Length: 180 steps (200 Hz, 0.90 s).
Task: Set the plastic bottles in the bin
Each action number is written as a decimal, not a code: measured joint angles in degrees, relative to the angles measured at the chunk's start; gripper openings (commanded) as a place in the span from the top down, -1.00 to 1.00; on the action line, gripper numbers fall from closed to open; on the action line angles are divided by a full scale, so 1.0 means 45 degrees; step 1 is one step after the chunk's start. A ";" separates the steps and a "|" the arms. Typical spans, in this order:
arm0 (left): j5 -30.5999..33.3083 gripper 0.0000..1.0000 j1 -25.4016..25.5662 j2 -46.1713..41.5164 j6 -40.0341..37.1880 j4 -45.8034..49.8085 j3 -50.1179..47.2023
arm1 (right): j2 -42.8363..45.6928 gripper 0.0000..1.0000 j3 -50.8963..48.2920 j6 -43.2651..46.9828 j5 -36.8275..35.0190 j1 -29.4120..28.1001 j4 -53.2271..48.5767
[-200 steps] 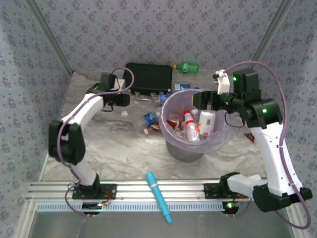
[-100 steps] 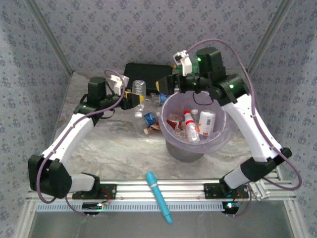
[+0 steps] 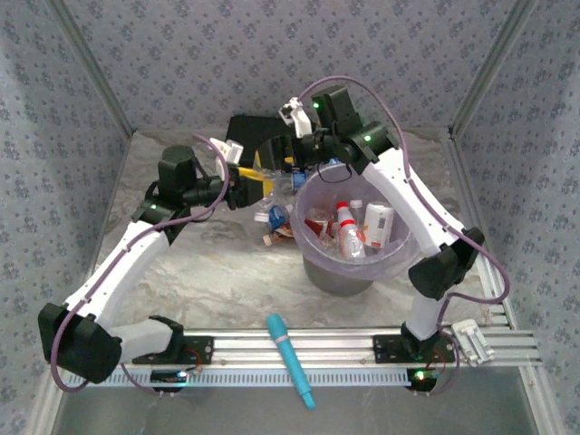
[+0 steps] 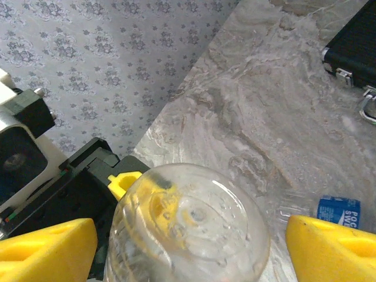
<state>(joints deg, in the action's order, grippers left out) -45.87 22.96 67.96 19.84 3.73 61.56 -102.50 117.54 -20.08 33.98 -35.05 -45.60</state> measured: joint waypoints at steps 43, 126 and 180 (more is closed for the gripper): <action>0.0151 0.01 0.0000 0.0000 0.0000 -0.0117 0.0000 | -0.0131 -0.28 0.0010 -0.0447 0.0087 -0.0136 0.0238; 0.0729 -0.96 0.0010 -0.0039 0.0053 0.0005 0.0073 | -0.0155 -0.02 0.0423 -0.0627 0.0073 -0.0121 0.0461; 0.2118 -0.99 0.0010 -0.1729 -0.0063 0.1030 -0.0602 | 0.0121 0.03 0.2123 -0.0102 -0.0034 0.0981 -0.0034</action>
<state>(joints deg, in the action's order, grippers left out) -36.34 23.00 60.18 19.55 8.36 58.85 -101.95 127.09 -20.53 33.82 -30.63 -45.76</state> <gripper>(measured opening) 0.994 0.514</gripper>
